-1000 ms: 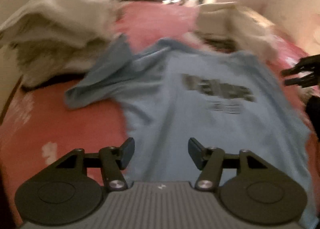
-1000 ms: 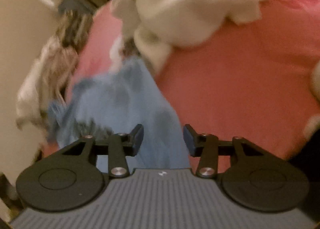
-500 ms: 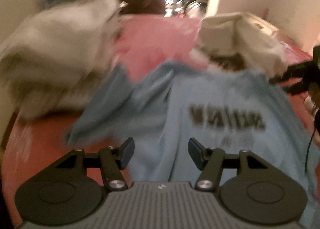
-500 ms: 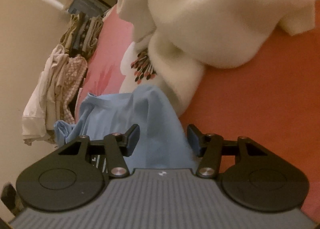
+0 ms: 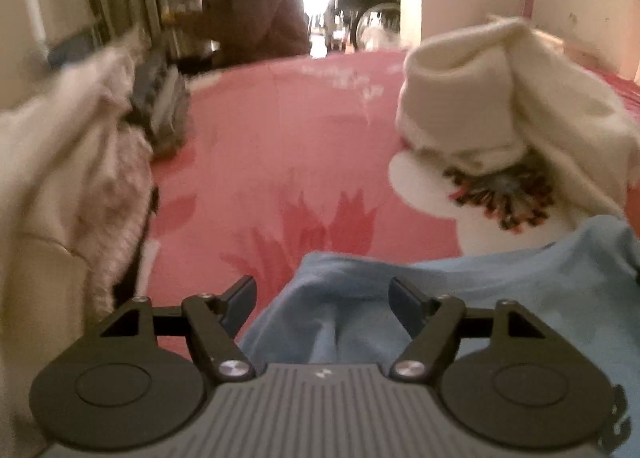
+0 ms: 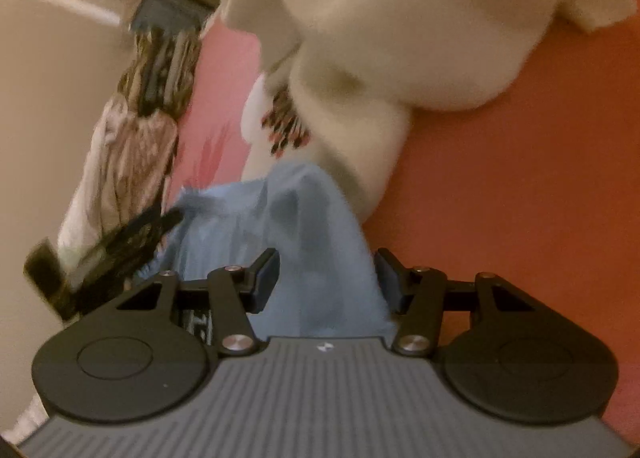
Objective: Fold clothes
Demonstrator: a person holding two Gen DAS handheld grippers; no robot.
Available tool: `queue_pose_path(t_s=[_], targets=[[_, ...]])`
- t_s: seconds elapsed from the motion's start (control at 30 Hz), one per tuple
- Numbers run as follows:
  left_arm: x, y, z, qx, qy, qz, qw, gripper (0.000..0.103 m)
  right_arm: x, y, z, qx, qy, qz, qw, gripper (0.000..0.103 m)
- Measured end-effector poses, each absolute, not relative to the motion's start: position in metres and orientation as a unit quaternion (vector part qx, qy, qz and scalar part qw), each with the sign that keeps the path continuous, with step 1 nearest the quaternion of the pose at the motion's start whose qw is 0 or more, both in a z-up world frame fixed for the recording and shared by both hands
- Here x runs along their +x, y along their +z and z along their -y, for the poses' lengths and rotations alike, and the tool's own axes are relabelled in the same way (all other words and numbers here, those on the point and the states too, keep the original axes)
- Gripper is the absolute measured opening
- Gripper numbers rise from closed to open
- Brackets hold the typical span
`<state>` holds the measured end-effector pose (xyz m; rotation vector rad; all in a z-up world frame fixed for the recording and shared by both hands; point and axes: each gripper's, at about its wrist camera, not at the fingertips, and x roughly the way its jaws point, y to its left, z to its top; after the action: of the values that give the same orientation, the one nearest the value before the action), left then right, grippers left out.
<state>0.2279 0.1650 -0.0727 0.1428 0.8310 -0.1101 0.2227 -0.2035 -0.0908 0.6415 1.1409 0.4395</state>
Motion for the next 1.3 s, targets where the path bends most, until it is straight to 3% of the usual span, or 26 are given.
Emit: queue_pose_path(t_s=[0.03, 0.07, 0.13, 0.17, 0.2, 0.43, 0.67, 0.93, 1.3], targets=[[0.233, -0.079, -0.166, 0.066, -0.054, -0.416, 0.905, 0.061, 0.223, -0.091, 0.199, 0.284, 0.204, -0.529, 0.773, 0.05], [0.233, -0.083, -0.17, 0.069, -0.052, -0.428, 0.899, 0.047, 0.222, -0.09, 0.196, 0.266, 0.202, -0.531, 0.779, 0.045], [0.229, -0.084, -0.174, 0.061, -0.048, -0.428, 0.901, 0.037, 0.22, -0.088, 0.19, 0.24, 0.194, -0.533, 0.788, 0.025], [0.227, -0.082, -0.173, 0.061, -0.045, -0.425, 0.902, 0.017, 0.22, -0.088, 0.191, 0.246, 0.189, -0.536, 0.785, 0.013], [0.225, -0.081, -0.172, 0.06, -0.042, -0.422, 0.904, 0.007, 0.219, -0.088, 0.192, 0.252, 0.184, -0.539, 0.782, 0.006], [0.208, -0.055, -0.163, 0.032, -0.029, -0.386, 0.921, 0.005, 0.194, -0.064, 0.191, 0.198, 0.147, -0.515, 0.821, 0.003], [0.189, -0.039, -0.133, 0.021, -0.04, -0.36, 0.932, 0.005, 0.158, -0.023, 0.198, 0.082, 0.08, -0.446, 0.888, 0.002], [0.196, -0.009, -0.084, -0.01, -0.083, -0.312, 0.946, 0.005, 0.15, 0.015, 0.237, 0.026, -0.005, -0.357, 0.934, 0.002], [0.243, -0.042, -0.079, 0.027, -0.041, -0.321, 0.946, 0.007, 0.189, -0.028, 0.242, -0.054, 0.049, -0.32, 0.945, 0.005]])
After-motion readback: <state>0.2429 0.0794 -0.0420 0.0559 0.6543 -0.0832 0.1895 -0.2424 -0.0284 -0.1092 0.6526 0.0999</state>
